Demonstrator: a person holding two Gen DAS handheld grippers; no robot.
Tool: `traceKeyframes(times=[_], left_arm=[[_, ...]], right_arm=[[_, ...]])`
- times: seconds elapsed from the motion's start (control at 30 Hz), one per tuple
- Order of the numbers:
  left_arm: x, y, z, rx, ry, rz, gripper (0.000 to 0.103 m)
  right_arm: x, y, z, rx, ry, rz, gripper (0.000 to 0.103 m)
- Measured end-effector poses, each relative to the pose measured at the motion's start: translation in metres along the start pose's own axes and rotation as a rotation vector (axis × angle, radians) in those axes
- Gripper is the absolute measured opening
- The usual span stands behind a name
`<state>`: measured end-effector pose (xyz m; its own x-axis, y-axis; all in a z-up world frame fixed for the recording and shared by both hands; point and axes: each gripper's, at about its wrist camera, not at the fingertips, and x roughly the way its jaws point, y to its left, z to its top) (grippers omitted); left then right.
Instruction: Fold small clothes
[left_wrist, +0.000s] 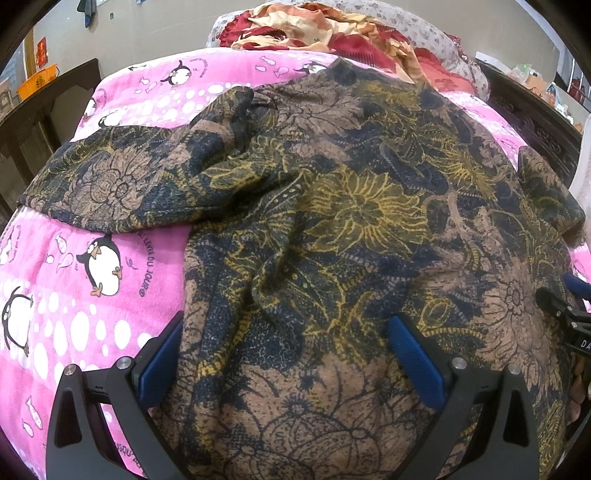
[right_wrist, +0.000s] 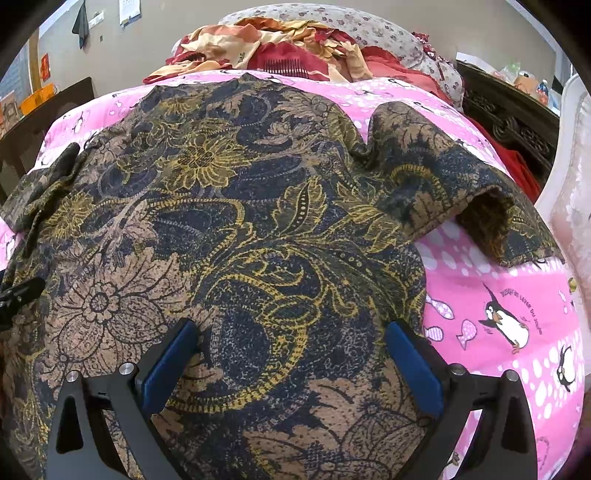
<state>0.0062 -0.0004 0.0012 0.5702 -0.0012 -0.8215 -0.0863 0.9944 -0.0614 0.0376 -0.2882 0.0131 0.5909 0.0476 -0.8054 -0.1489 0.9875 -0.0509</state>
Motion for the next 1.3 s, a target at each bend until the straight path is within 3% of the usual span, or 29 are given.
traceKeyframes(times=[0.53, 0.6, 0.67, 0.77, 0.9, 1.03, 1.1, 1.2, 1.3], left_arm=[[0.000, -0.004, -0.001, 0.018, -0.006, 0.019, 0.103], [-0.001, -0.004, 0.001, 0.013, 0.005, 0.018, 0.103], [-0.008, -0.003, 0.004, 0.002, 0.002, 0.028, 0.103], [-0.032, 0.002, 0.012, -0.039, -0.065, 0.062, 0.103], [-0.060, 0.009, 0.028, -0.100, -0.157, 0.070, 0.103], [-0.073, 0.009, 0.043, -0.100, -0.205, 0.116, 0.103], [-0.077, 0.007, 0.047, -0.096, -0.220, 0.122, 0.103], [-0.078, 0.004, 0.051, -0.095, -0.225, 0.120, 0.103], [-0.082, -0.002, 0.054, -0.081, -0.246, 0.124, 0.103]], right_arm=[[-0.012, 0.001, 0.001, -0.020, -0.022, -0.033, 0.103], [-0.029, 0.002, 0.005, 0.001, -0.056, -0.060, 0.103], [-0.054, 0.007, 0.009, 0.032, -0.119, -0.025, 0.103], [-0.078, 0.027, 0.020, 0.016, -0.180, 0.026, 0.103], [-0.085, 0.067, 0.032, -0.074, -0.259, 0.048, 0.103], [-0.081, 0.092, 0.029, -0.098, -0.340, -0.004, 0.103], [-0.072, 0.090, 0.029, -0.067, -0.331, -0.018, 0.103], [-0.057, 0.074, 0.023, -0.016, -0.283, 0.030, 0.103], [-0.040, 0.062, 0.011, 0.003, -0.243, -0.012, 0.103]])
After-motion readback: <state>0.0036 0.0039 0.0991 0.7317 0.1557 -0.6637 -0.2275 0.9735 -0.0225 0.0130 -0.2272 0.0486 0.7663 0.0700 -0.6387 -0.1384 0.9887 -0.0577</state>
